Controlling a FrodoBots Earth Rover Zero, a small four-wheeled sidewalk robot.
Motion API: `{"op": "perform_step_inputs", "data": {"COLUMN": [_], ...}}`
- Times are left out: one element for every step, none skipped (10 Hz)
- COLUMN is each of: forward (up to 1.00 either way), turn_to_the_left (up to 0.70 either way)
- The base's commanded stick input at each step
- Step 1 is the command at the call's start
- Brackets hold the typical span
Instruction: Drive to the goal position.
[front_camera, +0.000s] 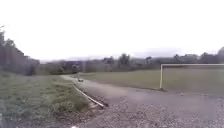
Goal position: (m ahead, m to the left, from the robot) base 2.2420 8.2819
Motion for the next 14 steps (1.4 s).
{"op": "perform_step_inputs", "data": {"forward": [0.0, 0.0, 0.0, 0.0, 0.0, 0.0, 0.0, 0.0, 0.0, 0.27, 0.68, 0.7, 0.7, 0.7], "turn_to_the_left": [0.0, 0.0, 0.0, 0.0, -0.02, -0.32, -0.45, -0.45, -0.45, -0.38, -0.27, -0.27, -0.27, -0.27]}}
